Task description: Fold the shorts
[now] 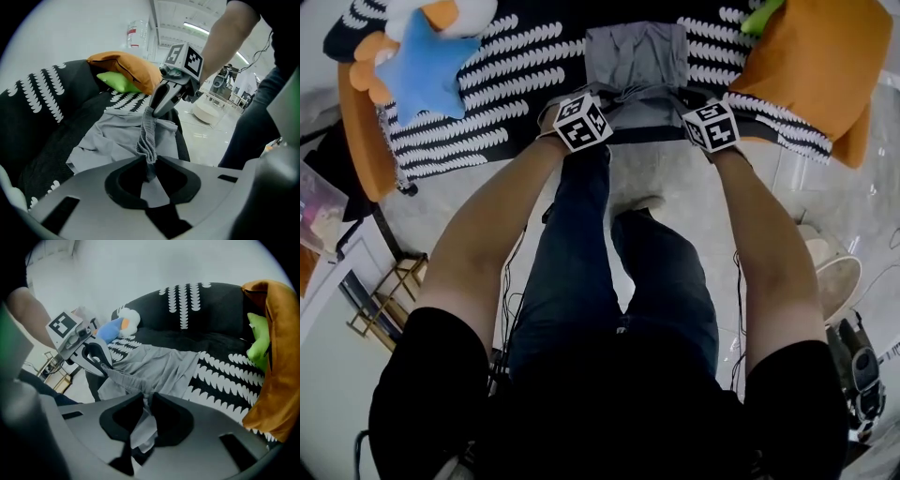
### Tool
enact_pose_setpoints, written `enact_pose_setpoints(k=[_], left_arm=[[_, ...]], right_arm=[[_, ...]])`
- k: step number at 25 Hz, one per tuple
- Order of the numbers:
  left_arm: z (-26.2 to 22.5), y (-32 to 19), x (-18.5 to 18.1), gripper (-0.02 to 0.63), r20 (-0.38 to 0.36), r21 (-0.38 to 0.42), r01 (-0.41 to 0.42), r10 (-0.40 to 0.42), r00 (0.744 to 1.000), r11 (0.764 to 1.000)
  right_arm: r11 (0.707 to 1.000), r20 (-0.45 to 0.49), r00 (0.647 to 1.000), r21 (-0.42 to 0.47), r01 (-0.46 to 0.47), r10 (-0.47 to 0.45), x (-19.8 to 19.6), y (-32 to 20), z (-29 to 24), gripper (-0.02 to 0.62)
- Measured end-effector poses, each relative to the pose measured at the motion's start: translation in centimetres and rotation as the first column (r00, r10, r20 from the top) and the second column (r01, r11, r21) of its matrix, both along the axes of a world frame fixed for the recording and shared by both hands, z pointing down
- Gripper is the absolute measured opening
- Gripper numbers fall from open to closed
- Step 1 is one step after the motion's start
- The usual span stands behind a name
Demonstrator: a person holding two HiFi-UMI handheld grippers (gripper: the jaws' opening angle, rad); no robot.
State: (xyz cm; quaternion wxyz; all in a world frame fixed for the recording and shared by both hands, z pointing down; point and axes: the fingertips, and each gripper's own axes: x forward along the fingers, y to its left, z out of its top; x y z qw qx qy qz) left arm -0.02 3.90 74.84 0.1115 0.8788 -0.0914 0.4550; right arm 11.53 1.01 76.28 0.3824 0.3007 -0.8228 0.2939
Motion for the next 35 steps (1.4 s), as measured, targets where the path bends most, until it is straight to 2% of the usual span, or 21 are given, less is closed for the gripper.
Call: enact_pose_setpoints(k=[9,12,16,20,21,23,26,30,35], left_arm=[[1.9,3.0,-1.2,0.087,0.027,-0.010,-0.005,0.005,1.000,1.000],[2.5,4.4,-1.2,0.092,0.039,-0.029,-0.002,0.003,0.999,1.000],[3.5,6.1,-1.6,0.152,0.068,-0.080,-0.015,0.021,0.997,0.997],[4.3,8.0,-2.7,0.172,0.097,-0.140,-0.029,0.043,0.994,0.990],[4.3,8.4,-2.9,0.176,0.099,-0.154,-0.022,0.037,0.994,0.988],[3.9,8.6,-3.7,0.183,0.097,-0.172,0.012,0.005,0.995,0.985],[2.4,8.1,-5.1,0.183,0.093,-0.181,0.080,-0.064,0.994,0.980],[-1.3,6.7,-6.2,0.183,0.083,-0.177,0.180,-0.168,0.982,0.968],[-8.2,3.0,-6.9,0.183,0.047,-0.136,0.275,-0.271,0.961,0.952]], right_arm=[[0.991,-0.074,0.988,-0.020,0.132,-0.133,-0.9,4.8,1.3,0.071],[0.988,-0.096,0.983,-0.030,0.153,-0.155,-0.8,6.3,1.8,0.090],[0.982,-0.130,0.974,-0.058,0.180,-0.186,-0.4,7.4,2.5,0.118],[0.959,-0.212,0.938,-0.126,0.253,-0.275,0.3,9.1,3.6,0.121],[0.954,-0.223,0.930,-0.139,0.266,-0.292,0.5,9.5,3.7,0.121],[0.949,-0.221,0.928,-0.162,0.269,-0.301,0.6,10.0,3.4,0.163],[0.959,-0.197,0.947,-0.178,0.221,-0.255,0.8,10.2,2.2,0.181],[0.979,-0.146,0.981,-0.176,0.101,-0.127,1.8,9.8,-1.5,0.181],[0.995,-0.067,0.998,-0.103,-0.012,0.005,2.3,6.7,-8.4,0.181]])
